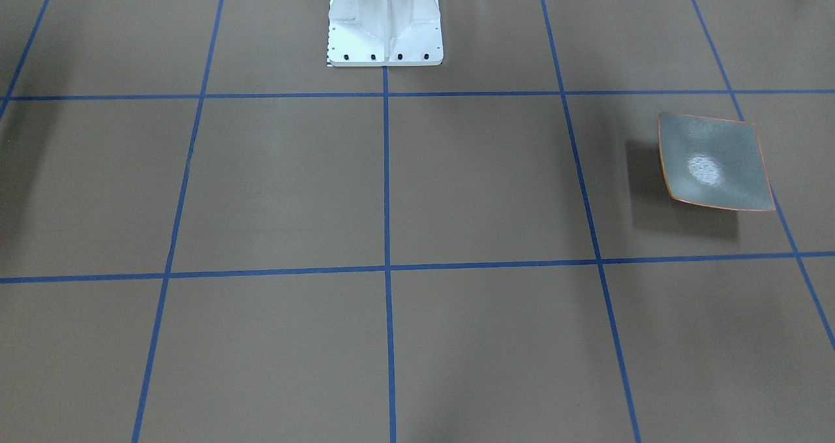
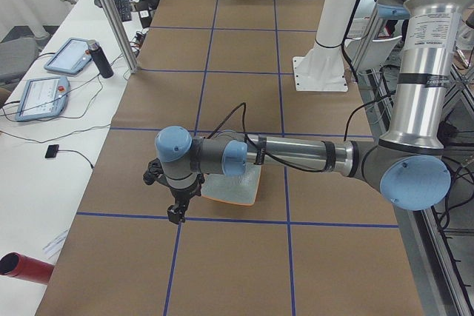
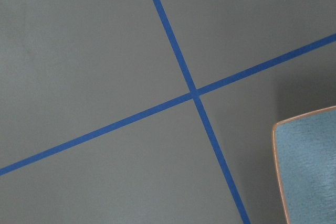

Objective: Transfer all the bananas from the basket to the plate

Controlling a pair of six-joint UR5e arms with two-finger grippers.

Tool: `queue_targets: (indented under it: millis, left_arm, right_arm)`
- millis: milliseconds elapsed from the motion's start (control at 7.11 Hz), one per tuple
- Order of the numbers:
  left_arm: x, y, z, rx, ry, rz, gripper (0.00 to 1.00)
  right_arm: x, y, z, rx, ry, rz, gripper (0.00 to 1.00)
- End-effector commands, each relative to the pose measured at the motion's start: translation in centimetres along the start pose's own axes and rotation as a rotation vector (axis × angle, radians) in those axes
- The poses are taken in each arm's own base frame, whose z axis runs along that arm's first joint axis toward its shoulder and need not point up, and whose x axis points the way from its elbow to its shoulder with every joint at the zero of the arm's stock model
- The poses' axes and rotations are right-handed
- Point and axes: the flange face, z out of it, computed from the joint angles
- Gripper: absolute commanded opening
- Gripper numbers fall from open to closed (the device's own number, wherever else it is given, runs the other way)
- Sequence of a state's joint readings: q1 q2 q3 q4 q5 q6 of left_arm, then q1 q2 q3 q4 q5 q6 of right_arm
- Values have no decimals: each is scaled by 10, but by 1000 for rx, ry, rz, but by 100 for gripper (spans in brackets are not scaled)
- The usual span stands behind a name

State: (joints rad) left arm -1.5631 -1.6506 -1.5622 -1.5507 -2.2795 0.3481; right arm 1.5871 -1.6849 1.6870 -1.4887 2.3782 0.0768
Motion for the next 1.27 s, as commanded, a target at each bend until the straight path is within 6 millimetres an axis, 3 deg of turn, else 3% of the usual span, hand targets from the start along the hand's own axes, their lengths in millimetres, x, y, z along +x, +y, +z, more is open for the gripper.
queue_targets:
  millis: [0,703,1125]
  left_arm:
    - [0,-1,0,1,0,1,100]
    - [5,-9,-3,9,-8,18,100]
    - [8,-4,-4,16,-5,24,100]
  right_arm:
    - [5,7,-6,17,1,6,100]
    - [13,17,0,3,14,24,100]
    - [10,8,-4,14,22,17,100]
